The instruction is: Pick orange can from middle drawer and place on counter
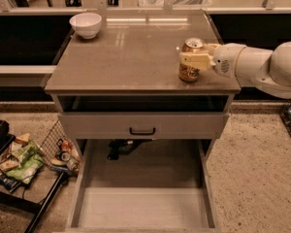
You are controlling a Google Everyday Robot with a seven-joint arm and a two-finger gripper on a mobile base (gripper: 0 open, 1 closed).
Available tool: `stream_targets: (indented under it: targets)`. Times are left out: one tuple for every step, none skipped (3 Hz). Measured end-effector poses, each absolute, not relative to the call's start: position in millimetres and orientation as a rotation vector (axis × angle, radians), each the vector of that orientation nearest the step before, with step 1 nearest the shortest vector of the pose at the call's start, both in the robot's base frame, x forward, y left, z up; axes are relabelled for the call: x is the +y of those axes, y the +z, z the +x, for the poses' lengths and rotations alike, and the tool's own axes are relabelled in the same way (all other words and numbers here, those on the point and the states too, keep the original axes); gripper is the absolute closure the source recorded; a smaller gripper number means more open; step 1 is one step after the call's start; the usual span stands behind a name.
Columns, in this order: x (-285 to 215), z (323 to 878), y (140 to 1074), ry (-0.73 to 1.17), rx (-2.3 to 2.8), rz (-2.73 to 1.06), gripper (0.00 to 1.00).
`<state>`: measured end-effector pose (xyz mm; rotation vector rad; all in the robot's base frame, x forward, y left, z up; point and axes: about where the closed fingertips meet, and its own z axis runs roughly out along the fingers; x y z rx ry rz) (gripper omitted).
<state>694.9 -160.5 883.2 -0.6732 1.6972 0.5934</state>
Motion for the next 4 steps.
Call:
stream_targets:
  targets:
    - [-160, 695, 885, 0.594, 1.697, -0.673, 0.59]
    - [-160, 695, 885, 0.594, 1.697, -0.673, 0.36]
    - [-160, 695, 886, 0.594, 1.697, -0.673, 0.13]
    - [-161, 691, 901, 0.583, 1.663, -0.694, 0.0]
